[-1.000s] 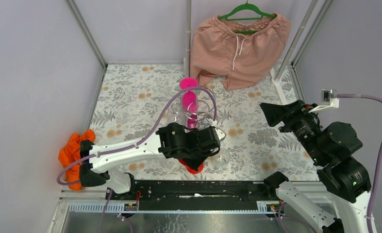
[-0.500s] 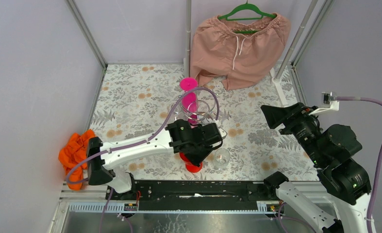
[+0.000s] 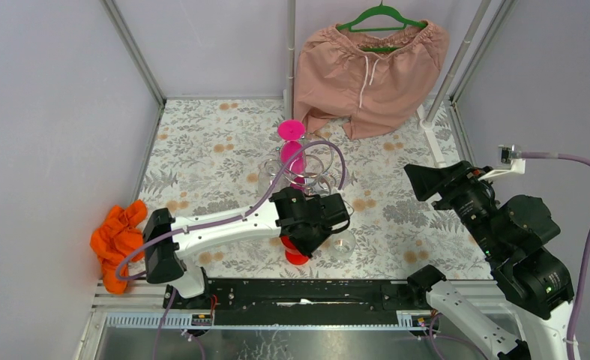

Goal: Take the wine glass off the wine glass rack

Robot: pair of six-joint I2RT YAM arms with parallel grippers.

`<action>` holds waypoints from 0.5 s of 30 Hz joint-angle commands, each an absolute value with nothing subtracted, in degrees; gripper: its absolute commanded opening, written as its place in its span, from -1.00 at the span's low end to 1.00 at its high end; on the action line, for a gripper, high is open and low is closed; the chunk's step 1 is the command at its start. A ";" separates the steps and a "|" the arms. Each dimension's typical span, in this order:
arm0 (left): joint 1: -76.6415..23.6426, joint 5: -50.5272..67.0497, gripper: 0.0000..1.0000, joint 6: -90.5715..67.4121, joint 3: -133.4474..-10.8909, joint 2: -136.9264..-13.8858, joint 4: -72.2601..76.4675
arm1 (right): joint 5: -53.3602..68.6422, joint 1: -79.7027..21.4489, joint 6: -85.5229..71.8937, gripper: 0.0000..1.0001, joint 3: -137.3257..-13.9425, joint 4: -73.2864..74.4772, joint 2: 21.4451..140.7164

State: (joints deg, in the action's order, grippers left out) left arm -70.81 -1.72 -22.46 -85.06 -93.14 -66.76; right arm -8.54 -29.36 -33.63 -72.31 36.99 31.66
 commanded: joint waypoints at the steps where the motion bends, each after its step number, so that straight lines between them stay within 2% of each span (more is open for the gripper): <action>1: -70.48 -3.59 -1.00 -21.02 -84.45 -93.84 -64.23 | -9.93 -29.58 -32.70 0.50 -72.14 35.95 31.03; 15: -70.49 -3.28 -1.00 -22.21 -81.93 -93.39 -60.91 | -9.32 -29.61 -32.79 0.50 -72.16 35.46 31.49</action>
